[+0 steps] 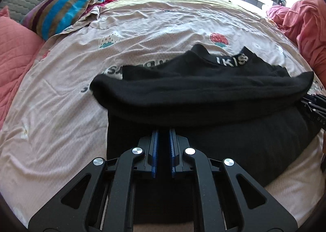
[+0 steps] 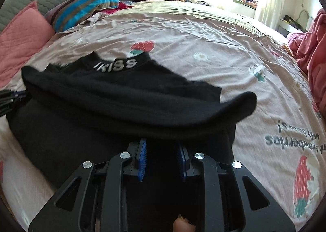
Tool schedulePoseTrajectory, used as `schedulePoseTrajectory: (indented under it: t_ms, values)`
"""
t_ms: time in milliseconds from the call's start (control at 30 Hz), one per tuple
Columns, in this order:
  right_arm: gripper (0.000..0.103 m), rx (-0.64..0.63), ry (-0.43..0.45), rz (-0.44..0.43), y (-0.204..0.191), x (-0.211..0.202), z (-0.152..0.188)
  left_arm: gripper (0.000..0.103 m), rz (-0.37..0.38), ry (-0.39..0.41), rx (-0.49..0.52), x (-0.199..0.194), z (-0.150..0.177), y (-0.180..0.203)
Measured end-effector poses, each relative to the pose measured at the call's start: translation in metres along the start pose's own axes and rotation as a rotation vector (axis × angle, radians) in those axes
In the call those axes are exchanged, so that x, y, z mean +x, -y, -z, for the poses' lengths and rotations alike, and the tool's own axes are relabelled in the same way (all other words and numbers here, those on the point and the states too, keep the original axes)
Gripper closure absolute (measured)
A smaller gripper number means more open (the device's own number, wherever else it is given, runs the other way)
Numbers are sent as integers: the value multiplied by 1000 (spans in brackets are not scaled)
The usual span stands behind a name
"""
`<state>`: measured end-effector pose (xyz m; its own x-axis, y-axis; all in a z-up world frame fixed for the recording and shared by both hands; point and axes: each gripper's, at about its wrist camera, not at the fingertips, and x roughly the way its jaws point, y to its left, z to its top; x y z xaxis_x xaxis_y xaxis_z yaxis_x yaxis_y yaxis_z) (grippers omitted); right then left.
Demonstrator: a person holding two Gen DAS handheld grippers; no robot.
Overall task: Fold small clothes
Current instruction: 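Lower the hem onto the shirt, regrip its edge and open both grippers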
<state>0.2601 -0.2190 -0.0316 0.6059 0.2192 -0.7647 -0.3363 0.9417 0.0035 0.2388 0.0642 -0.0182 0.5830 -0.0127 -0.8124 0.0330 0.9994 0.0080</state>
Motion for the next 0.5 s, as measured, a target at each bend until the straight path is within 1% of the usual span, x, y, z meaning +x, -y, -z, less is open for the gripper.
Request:
schedulePoseTrajectory:
  t_ms: [100,300,367,433,467,500]
  values:
    - [79,38,4,24,8,14,-18,99,-15,9,-18,7,-18,-3]
    - [79,153,44,-1,34,20,-43,99,-20,42,-104,7,-46,-22]
    - [79,169,65,11,41,17,-47,97,-31,55,-133,3,-50,-31]
    - [79,177,74,28,48,12,-48,91,-34,57,-154,0,-47,-38]
    - [77,180,78,32,51,9,-48,90,-26,55,-168,-1,-44,-42]
    - [68,181,84,36,54,6,-46,88,-17,54,-185,-2,-39,-46]
